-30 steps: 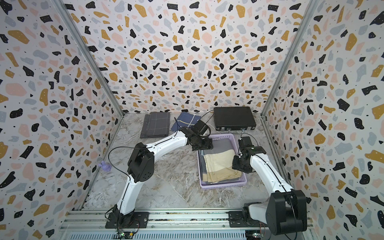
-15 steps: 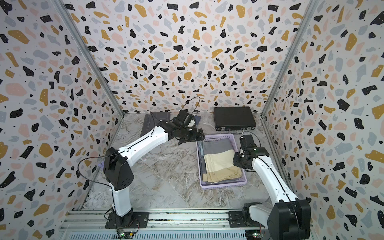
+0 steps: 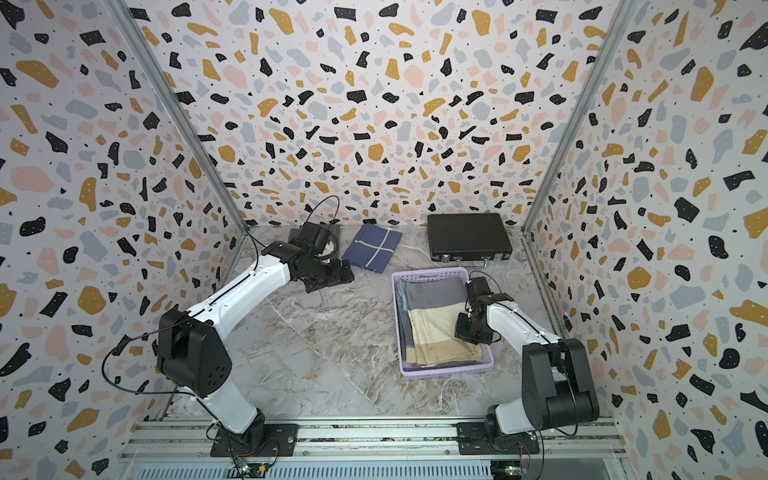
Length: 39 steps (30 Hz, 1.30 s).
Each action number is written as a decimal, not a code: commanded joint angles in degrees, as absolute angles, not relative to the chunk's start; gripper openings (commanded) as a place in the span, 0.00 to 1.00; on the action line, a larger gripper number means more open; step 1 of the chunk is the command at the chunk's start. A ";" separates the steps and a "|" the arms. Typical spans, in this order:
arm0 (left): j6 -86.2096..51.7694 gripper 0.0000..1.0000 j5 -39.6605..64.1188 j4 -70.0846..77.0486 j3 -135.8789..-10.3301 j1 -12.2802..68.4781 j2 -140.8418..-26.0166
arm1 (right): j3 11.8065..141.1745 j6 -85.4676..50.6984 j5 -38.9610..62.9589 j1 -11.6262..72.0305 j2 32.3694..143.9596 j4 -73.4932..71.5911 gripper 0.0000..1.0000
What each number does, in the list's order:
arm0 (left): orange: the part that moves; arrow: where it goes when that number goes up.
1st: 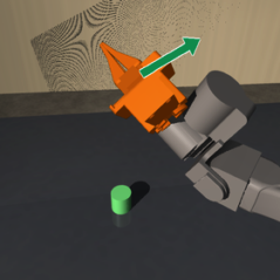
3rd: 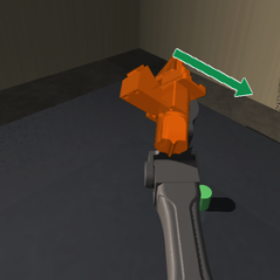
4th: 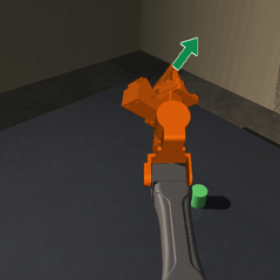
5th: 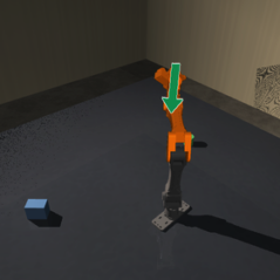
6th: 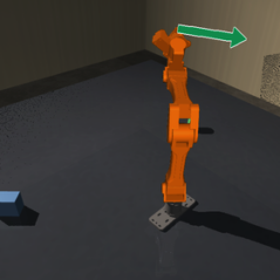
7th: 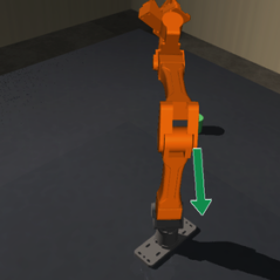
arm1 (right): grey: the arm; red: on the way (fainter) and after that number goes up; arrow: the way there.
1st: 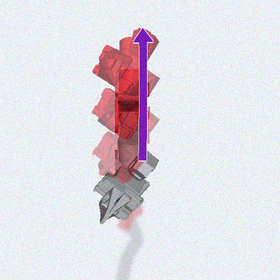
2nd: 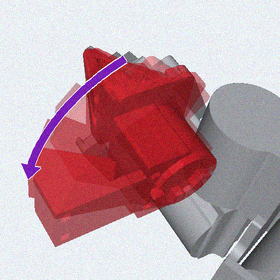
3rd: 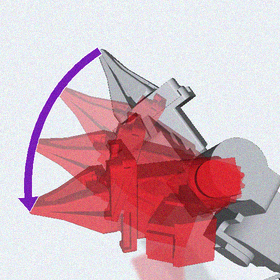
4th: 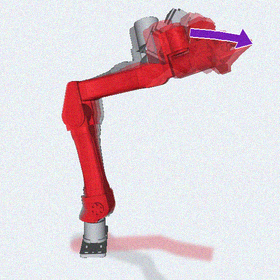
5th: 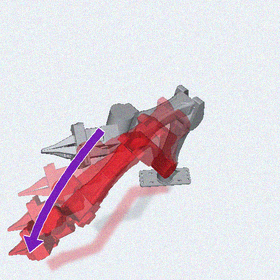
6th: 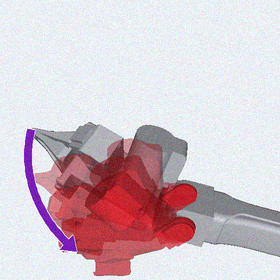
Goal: Put the folded pillowcase in the basket
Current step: Place the pillowcase in the basket, then move the pillowcase to the center of the board.
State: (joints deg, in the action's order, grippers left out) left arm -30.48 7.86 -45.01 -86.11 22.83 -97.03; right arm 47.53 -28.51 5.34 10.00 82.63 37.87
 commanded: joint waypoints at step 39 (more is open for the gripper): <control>-37.53 0.02 9.40 -54.52 -112.62 5.29 -138.75 | 56.31 -28.11 15.33 12.23 61.02 42.18 0.20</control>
